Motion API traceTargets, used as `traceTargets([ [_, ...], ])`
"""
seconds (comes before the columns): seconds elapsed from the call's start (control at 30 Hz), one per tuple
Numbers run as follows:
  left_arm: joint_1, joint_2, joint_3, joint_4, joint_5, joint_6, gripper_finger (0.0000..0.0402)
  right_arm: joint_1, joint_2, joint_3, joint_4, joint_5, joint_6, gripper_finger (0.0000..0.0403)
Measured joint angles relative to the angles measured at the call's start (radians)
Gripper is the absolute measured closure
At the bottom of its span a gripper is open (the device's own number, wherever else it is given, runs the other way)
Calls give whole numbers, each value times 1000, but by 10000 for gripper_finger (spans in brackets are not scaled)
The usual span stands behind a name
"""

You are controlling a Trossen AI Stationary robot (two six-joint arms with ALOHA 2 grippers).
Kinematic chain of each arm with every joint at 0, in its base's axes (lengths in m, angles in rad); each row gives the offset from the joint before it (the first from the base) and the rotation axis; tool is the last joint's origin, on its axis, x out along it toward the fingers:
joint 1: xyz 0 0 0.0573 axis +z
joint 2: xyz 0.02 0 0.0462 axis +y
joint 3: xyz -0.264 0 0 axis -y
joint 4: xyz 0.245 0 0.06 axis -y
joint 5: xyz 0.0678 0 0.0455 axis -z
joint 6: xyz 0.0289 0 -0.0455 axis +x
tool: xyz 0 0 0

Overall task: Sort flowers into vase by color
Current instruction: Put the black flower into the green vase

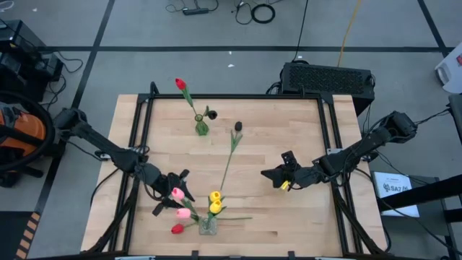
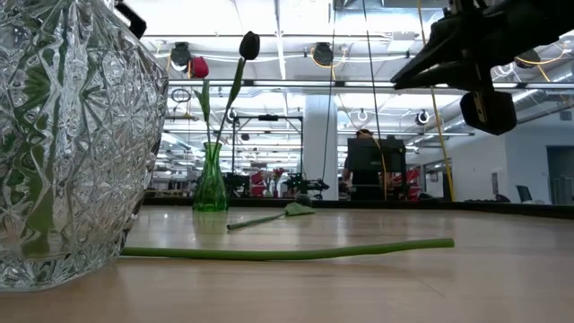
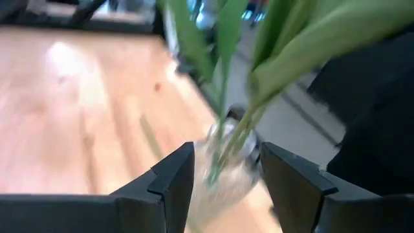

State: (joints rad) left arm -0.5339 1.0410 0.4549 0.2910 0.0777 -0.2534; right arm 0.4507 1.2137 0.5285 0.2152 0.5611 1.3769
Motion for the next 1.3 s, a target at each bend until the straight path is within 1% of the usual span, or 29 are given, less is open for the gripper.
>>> traceTargets([
  [0.13,19,-94,0,-150,-1,0,217,0,0,0,19,41,9,387],
  [0.3,48,-228,0,-267,-2,6,217,-15,9,1,32,45,58,387],
  [0.4,68,-314,0,-338,-3,14,217,-34,43,1,101,45,79,387],
  [0.5,83,-401,0,-413,-5,24,217,-64,114,24,188,43,72,387],
  [0.67,97,-534,0,-470,-7,29,217,-121,250,151,213,32,3,387],
  [0.77,97,-623,0,-512,-7,54,217,-176,317,266,188,-33,-88,387],
  [0.8,97,-653,0,-527,-10,58,217,-195,334,313,155,-59,-116,388],
  [0.87,97,-721,0,-584,-48,58,217,-235,369,424,22,-105,-148,393],
  [0.9,97,-759,0,-613,-72,58,217,-254,388,491,-62,-122,-152,397],
  [0.97,97,-828,0,-670,-121,57,217,-289,425,625,-292,-136,-146,401],
  [1.03,97,-900,-1,-730,-163,54,217,-326,475,776,-524,-146,-85,401],
  [1.1,97,-962,-2,-755,-200,53,217,-358,525,903,-757,-153,2,402],
  [1.13,97,-992,-3,-774,-216,53,217,-373,555,960,-841,-161,37,402],
  [1.2,97,-1036,-4,-789,-240,52,217,-397,611,1043,-935,-170,88,401],
  [1.23,97,-1039,-1,-782,-250,50,217,-404,637,1069,-965,-170,98,400],
  [1.3,97,-1039,0,-791,-257,49,217,-414,688,1105,-971,-180,101,400],
])
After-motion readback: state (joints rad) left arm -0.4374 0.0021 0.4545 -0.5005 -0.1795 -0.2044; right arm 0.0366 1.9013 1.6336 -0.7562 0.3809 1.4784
